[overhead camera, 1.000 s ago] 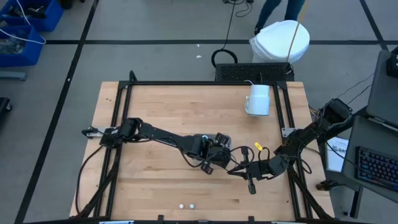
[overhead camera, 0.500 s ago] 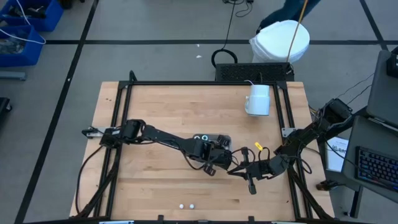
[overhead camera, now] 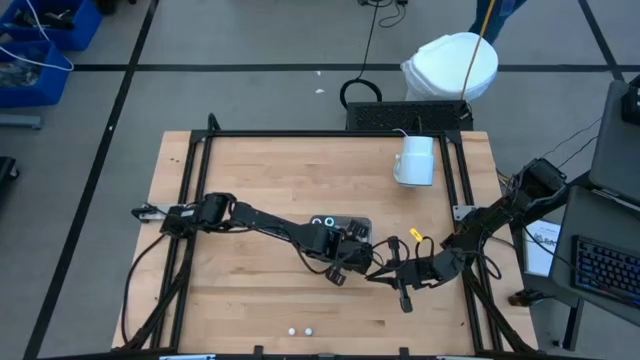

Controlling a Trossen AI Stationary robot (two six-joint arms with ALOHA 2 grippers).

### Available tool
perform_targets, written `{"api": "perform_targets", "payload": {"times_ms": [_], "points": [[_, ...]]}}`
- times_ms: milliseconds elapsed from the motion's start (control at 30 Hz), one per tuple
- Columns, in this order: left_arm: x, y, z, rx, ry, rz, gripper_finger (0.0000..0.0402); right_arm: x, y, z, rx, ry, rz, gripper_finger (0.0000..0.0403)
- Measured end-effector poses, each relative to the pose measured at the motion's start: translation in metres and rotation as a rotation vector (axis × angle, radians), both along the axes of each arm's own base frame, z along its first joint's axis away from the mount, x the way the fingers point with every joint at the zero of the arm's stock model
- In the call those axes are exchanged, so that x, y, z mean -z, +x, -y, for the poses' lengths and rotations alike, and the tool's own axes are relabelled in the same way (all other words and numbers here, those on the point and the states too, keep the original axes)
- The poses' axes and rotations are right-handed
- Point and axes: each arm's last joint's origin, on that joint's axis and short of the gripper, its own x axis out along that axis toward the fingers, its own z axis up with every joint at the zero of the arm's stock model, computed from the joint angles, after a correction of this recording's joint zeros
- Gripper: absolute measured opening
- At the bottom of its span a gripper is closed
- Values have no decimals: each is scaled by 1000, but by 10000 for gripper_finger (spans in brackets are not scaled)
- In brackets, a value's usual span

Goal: Pick & Place food coloring
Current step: Put the small orange food coloring into the gray bin, then put the small blue food coloring into the gray bin

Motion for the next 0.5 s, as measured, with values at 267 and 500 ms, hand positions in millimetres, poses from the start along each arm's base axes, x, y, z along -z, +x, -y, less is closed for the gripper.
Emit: {"api": "perform_targets", "payload": {"times_ms": [267,500], "points": [[-1,1,1,-4,-1,14,150,0,0,0,0,0,1,0],[-54,-21,21,2,171,115,174,-4,-2,-4,-62,21,38,0]]}}
